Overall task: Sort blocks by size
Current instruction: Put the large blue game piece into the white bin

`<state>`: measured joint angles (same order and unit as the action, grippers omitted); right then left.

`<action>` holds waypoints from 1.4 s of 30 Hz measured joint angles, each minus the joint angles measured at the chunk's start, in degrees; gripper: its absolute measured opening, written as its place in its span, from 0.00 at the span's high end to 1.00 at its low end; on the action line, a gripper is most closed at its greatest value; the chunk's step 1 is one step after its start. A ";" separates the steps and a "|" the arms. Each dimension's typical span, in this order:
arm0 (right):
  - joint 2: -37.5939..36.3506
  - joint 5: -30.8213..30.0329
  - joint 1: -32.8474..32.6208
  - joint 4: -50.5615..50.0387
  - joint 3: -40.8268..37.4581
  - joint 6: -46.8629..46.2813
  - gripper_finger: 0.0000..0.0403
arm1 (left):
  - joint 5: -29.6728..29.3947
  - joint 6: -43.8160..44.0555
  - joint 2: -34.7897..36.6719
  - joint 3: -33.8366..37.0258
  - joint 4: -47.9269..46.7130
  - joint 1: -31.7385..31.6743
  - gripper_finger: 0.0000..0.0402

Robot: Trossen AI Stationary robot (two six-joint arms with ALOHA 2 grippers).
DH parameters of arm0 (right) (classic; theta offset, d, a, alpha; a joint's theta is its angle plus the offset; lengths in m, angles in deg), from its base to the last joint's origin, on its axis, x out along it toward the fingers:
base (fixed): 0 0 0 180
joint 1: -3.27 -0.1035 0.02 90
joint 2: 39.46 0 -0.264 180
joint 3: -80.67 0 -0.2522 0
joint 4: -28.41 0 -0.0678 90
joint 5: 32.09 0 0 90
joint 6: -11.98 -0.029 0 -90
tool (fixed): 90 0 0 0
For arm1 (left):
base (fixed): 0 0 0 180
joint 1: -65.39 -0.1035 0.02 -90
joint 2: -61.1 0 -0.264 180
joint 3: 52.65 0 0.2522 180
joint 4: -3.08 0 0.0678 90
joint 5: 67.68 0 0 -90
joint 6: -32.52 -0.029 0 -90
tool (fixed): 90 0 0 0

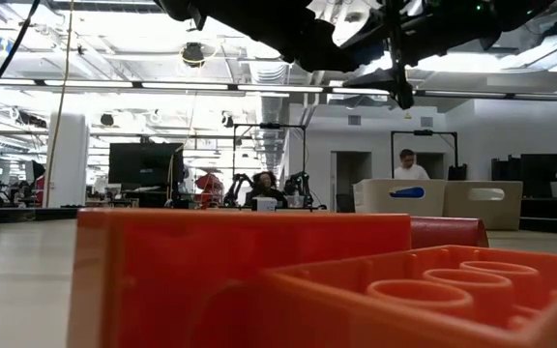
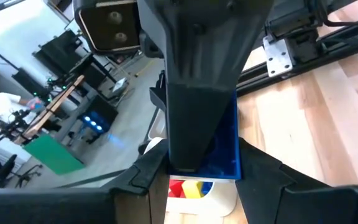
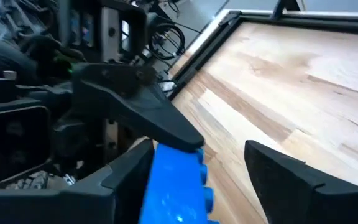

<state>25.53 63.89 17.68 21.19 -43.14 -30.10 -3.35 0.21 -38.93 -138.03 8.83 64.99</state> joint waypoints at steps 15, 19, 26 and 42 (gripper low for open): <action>-0.02 2.65 2.13 -1.97 0.02 1.32 0.72 | -0.70 12.78 -0.04 0.00 -4.25 -1.13 0.53; -0.08 5.73 3.98 -3.63 0.02 1.90 0.72 | -0.91 19.36 -0.04 0.00 -6.46 -1.94 0.47; -2.08 6.45 9.13 -17.28 1.45 6.81 0.72 | -3.19 31.67 0.00 0.00 -10.37 -1.86 0.39; 2.24 -2.91 24.55 -32.17 4.35 26.35 0.59 | 20.85 75.93 3.41 0.02 -38.46 0.66 0.38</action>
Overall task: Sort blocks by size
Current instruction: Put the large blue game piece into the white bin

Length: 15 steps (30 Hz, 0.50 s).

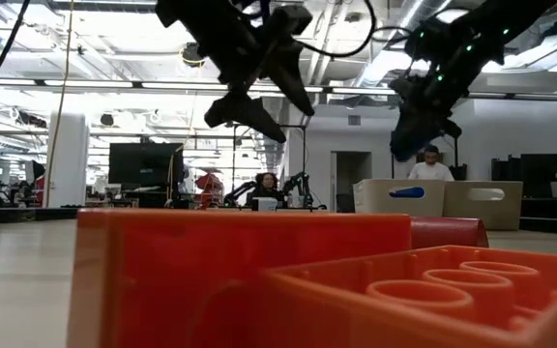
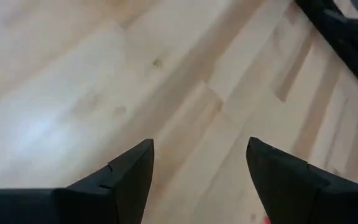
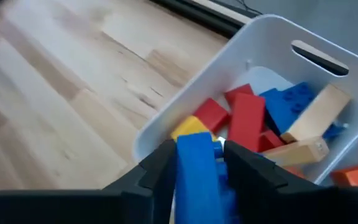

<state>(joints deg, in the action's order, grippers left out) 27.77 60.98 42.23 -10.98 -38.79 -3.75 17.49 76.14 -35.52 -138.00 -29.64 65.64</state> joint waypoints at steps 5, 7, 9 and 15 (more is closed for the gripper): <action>3.87 0.76 1.70 0.97 0.04 2.35 0.57 | -2.02 6.52 0.07 -0.02 -1.31 3.86 0.38; 5.36 2.56 2.09 1.21 0.04 2.67 0.57 | -2.47 8.00 0.07 -0.02 -1.40 4.95 0.38; 6.06 3.93 2.48 1.23 0.04 2.67 0.57 | -2.47 9.03 0.07 -0.02 -1.85 5.85 0.38; 3.66 5.90 1.01 1.28 0.04 2.73 0.57 | 1.82 9.30 0.07 -0.02 -6.93 8.24 0.38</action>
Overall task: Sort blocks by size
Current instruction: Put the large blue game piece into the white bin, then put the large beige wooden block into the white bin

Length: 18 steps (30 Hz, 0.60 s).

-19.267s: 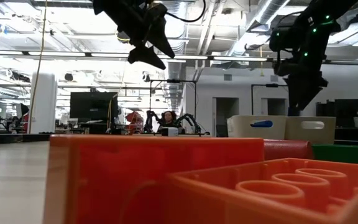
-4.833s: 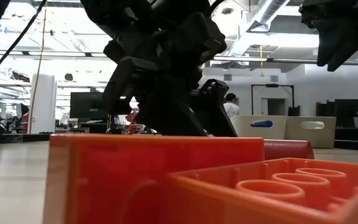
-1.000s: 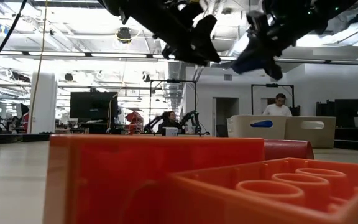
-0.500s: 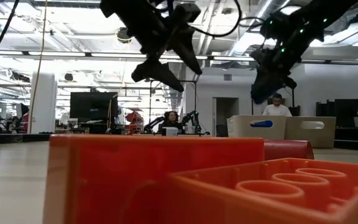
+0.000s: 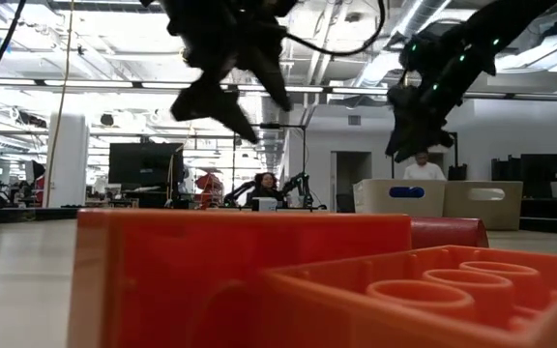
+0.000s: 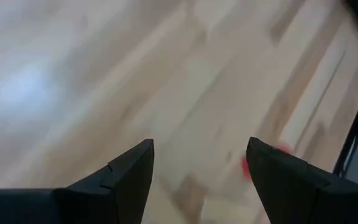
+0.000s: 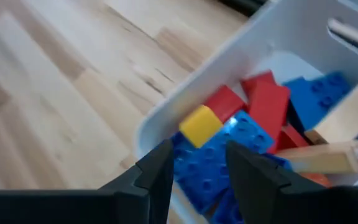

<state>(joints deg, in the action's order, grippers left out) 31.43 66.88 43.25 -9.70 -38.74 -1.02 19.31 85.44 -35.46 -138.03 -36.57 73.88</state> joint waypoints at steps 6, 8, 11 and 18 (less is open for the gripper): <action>-8.02 0.04 -4.83 -0.55 0.02 1.02 0.57 | 6.39 6.29 0.00 0.00 -8.03 1.54 0.38; -10.43 0.05 -6.39 -0.65 0.04 1.01 0.57 | 6.97 10.46 0.00 0.00 -8.56 2.14 0.38; -13.14 -0.37 -8.29 -0.67 0.04 -0.74 0.57 | 6.88 15.72 0.00 0.00 -10.24 3.73 0.39; -15.89 -1.55 -10.99 1.07 0.04 -4.47 0.57 | -3.33 23.34 -0.02 0.00 -17.57 6.93 0.47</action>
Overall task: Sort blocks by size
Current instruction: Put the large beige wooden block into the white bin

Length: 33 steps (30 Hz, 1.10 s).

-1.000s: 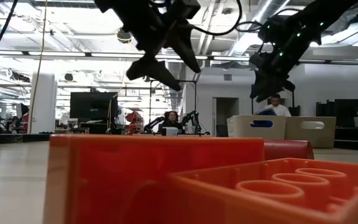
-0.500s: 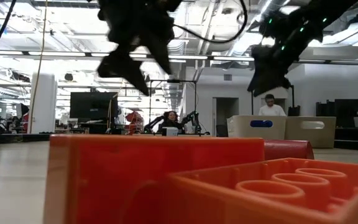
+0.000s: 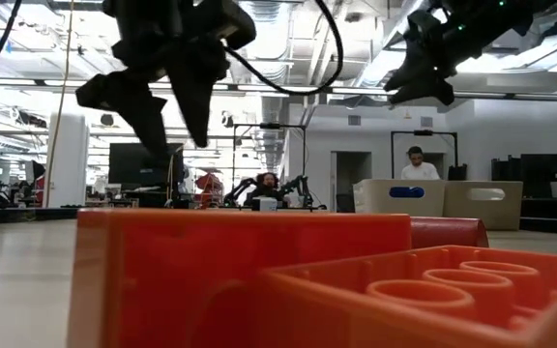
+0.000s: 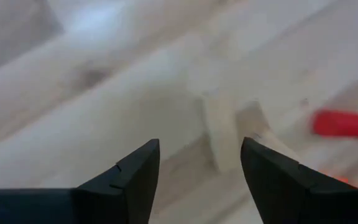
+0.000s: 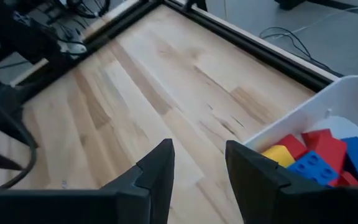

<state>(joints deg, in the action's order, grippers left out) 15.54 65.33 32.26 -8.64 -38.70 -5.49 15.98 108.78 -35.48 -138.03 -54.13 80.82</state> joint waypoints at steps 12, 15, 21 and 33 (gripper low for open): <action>0.48 -0.09 -2.41 0.46 0.00 -0.54 0.63 | -7.12 2.69 -0.59 -0.02 9.73 4.44 0.49; 0.48 -0.19 -2.38 0.39 0.00 -0.59 0.63 | -7.50 3.99 -2.81 0.00 8.89 5.27 0.49; 0.48 -0.42 -3.26 -0.12 0.00 -1.40 0.63 | -7.58 5.01 -6.66 0.00 8.36 5.31 0.49; 0.48 -1.34 -3.51 -0.28 0.00 -1.61 0.63 | -11.97 -3.28 -7.61 -0.06 11.58 4.46 0.49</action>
<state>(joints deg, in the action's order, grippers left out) 16.02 63.99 28.75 -8.92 -38.70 -7.09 4.01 105.50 -43.09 -138.09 -42.55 85.28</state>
